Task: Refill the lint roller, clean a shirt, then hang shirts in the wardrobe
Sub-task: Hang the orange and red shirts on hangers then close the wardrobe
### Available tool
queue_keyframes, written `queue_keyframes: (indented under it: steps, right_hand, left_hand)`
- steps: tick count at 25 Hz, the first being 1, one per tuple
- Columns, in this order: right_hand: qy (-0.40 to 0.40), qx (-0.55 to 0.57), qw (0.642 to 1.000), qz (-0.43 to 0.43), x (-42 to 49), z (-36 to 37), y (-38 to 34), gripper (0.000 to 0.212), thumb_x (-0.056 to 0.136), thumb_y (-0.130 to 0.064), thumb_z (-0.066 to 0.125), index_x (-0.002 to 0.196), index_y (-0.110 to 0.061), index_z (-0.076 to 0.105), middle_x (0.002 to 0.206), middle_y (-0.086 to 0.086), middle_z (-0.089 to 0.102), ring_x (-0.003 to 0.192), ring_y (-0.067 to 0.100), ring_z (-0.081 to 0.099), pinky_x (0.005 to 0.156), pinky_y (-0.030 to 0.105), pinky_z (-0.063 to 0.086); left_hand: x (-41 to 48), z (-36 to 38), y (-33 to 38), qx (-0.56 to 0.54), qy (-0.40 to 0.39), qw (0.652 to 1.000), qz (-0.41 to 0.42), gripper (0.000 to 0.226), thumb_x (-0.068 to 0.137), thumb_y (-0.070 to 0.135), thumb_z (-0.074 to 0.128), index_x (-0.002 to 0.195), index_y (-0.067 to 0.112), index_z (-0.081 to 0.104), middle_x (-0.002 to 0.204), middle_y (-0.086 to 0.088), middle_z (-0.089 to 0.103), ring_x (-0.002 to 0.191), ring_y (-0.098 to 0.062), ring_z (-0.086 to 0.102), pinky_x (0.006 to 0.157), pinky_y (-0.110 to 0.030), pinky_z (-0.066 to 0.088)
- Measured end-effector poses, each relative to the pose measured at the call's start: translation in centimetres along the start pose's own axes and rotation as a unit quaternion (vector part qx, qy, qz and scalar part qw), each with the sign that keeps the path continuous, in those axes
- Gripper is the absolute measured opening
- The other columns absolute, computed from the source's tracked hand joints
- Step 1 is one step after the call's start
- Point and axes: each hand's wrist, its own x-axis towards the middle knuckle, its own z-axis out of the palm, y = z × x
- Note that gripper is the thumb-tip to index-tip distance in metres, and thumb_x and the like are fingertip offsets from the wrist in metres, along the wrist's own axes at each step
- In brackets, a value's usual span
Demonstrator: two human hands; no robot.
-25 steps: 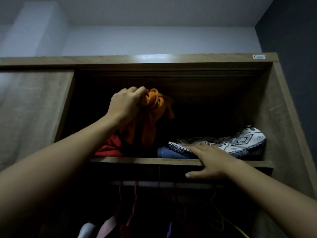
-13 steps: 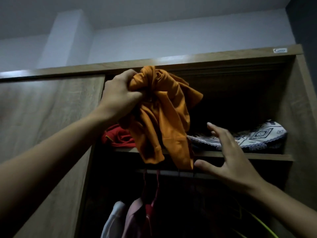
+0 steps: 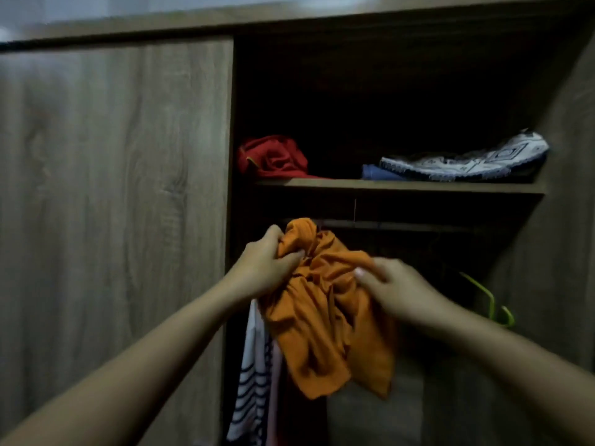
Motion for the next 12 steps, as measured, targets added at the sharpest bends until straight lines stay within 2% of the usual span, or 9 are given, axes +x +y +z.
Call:
queue_keyframes:
  steps: [1,3,4,6,8,9,10,11,12]
  right_hand:
    - [0.035,0.017,0.999,0.032,0.2,-0.2,0.5,0.025,0.096,-0.03,0.045,0.106,-0.017,0.064,0.107,0.007,0.067,0.101,0.023,0.062,0.089,0.034,0.048]
    - [0.097,0.034,0.991,0.088,0.1,-1.2,1.4,0.033,0.098,-0.03,0.039,0.115,-0.012,0.06,0.118,0.013,0.063,0.11,0.028,0.057,0.093,0.036,0.043]
    - [0.121,0.024,0.986,0.109,0.0,-1.8,1.7,0.035,0.098,-0.03,0.036,0.117,-0.011,0.059,0.12,0.014,0.061,0.111,0.03,0.055,0.093,0.037,0.042]
    - [0.15,-0.002,0.981,0.126,-0.6,-2.6,2.0,0.037,0.099,-0.032,0.034,0.115,-0.01,0.059,0.119,0.016,0.061,0.11,0.032,0.055,0.091,0.039,0.042]
    - [0.167,-0.02,0.978,0.127,-1.2,-3.2,1.8,0.039,0.099,-0.033,0.033,0.114,-0.009,0.06,0.117,0.018,0.062,0.109,0.035,0.055,0.09,0.039,0.042]
    - [0.174,-0.037,0.976,0.129,-1.4,-3.4,1.6,0.039,0.099,-0.034,0.033,0.115,-0.009,0.059,0.119,0.019,0.061,0.111,0.035,0.054,0.089,0.038,0.041]
    - [0.175,-0.053,0.974,0.133,-1.7,-3.5,1.5,0.04,0.098,-0.034,0.034,0.117,-0.01,0.059,0.12,0.019,0.061,0.112,0.036,0.054,0.088,0.037,0.04]
    - [0.171,-0.06,0.974,0.137,-2.0,-3.6,1.4,0.04,0.098,-0.035,0.034,0.118,-0.011,0.059,0.119,0.018,0.061,0.112,0.035,0.054,0.085,0.035,0.04]
    - [0.166,-0.058,0.974,0.141,-2.3,-3.5,1.3,0.039,0.098,-0.036,0.034,0.116,-0.013,0.06,0.115,0.016,0.062,0.11,0.034,0.055,0.081,0.034,0.038]
  left_hand:
    - [-0.4,-0.1,-1.0,0.093,-0.026,0.995,0.032,0.024,0.09,0.039,0.053,0.1,0.017,0.047,0.092,-0.009,0.062,0.084,-0.026,0.062,0.073,-0.038,0.05]
    - [-1.5,0.0,-2.8,0.266,-0.07,0.957,0.096,0.031,0.094,0.042,0.044,0.107,0.015,0.046,0.094,-0.012,0.061,0.087,-0.033,0.061,0.074,-0.039,0.049]
    - [-2.1,0.0,-3.5,0.308,-0.08,0.941,0.113,0.035,0.095,0.044,0.04,0.111,0.014,0.045,0.095,-0.013,0.061,0.088,-0.035,0.061,0.073,-0.04,0.048]
    - [-3.3,0.1,-4.2,0.3,-0.055,0.944,0.125,0.039,0.095,0.047,0.036,0.112,0.012,0.046,0.097,-0.016,0.06,0.09,-0.039,0.06,0.074,-0.043,0.049]
    - [-3.5,-0.4,-4.0,0.198,-0.023,0.977,0.074,0.039,0.092,0.05,0.04,0.099,0.013,0.045,0.089,-0.013,0.059,0.084,-0.033,0.06,0.069,-0.038,0.044]
    - [-3.4,-1.0,-3.8,0.102,-0.034,0.994,0.018,0.043,0.089,0.055,0.043,0.098,0.013,0.044,0.09,-0.009,0.058,0.081,-0.025,0.059,0.066,-0.035,0.042]
    - [-3.3,-1.7,-3.6,-0.019,-0.08,0.996,-0.043,0.053,0.084,0.06,0.049,0.103,0.011,0.045,0.096,-0.007,0.056,0.082,-0.018,0.058,0.066,-0.032,0.044]
    - [-3.1,-2.3,-3.4,-0.155,-0.134,0.975,-0.086,0.068,0.076,0.062,0.06,0.112,0.007,0.044,0.105,-0.009,0.053,0.085,-0.015,0.058,0.067,-0.03,0.047]
    - [-2.8,-2.6,-3.7,-0.255,-0.171,0.945,-0.109,0.079,0.067,0.056,0.073,0.119,0.006,0.041,0.112,-0.012,0.048,0.086,-0.016,0.059,0.065,-0.03,0.05]
